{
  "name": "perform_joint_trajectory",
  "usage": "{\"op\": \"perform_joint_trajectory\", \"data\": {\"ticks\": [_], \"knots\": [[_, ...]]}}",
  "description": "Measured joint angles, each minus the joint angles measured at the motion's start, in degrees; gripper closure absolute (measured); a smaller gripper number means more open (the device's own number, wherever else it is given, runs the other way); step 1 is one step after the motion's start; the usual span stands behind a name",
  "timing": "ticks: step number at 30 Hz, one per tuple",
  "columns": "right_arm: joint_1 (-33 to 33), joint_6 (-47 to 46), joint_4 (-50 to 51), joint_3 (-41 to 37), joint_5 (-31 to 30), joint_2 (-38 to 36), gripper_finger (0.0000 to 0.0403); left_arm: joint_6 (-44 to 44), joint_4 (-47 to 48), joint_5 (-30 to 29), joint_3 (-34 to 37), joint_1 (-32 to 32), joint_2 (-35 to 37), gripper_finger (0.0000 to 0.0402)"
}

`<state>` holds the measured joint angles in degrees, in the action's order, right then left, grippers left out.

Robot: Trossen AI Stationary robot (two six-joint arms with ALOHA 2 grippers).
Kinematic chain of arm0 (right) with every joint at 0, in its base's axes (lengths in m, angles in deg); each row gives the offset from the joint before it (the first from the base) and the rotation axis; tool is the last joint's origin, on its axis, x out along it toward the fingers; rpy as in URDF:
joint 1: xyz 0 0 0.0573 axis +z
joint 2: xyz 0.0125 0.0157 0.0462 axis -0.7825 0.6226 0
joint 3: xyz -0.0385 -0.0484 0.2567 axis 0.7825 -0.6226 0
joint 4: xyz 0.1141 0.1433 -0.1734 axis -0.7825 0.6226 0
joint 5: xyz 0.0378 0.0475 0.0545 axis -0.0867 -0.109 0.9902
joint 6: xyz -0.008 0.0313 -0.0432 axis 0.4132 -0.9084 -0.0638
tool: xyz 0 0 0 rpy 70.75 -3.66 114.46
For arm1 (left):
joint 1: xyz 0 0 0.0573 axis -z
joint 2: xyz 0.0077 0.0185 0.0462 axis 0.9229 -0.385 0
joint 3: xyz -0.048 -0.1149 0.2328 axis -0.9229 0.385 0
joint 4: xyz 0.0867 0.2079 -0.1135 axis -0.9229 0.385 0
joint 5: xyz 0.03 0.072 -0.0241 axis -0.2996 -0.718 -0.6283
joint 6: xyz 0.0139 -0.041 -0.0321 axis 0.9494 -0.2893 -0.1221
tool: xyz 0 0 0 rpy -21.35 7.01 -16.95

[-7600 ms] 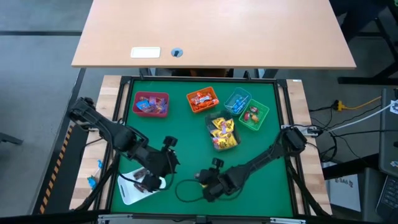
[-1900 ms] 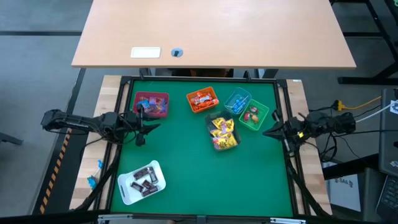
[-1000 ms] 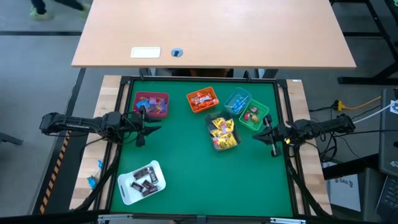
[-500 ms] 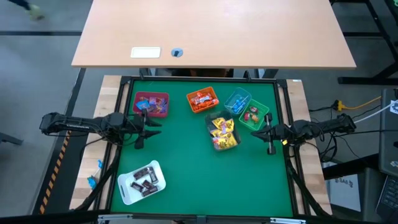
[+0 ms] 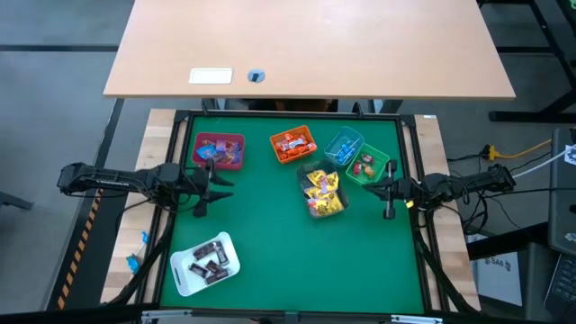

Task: Sort candy
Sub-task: Return to Home Position

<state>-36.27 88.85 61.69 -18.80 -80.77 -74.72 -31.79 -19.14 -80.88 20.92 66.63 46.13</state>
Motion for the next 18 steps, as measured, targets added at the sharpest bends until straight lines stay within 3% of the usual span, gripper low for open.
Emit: {"op": "perform_joint_trajectory", "data": {"ticks": [8, 18], "knots": [[0.0, 1.5, -0.5, 0.0, -7.0, 0.0, 0.0398, 0.0, 0.0, 2.4, 0.0, 0.0, 0.0, 0.0269], [0.0, 1.1, -0.5, 0.0, -6.8, 0.0, 0.0398, 0.1, 0.2, 2.4, 0.0, 0.0, 0.0, 0.0269]]}}
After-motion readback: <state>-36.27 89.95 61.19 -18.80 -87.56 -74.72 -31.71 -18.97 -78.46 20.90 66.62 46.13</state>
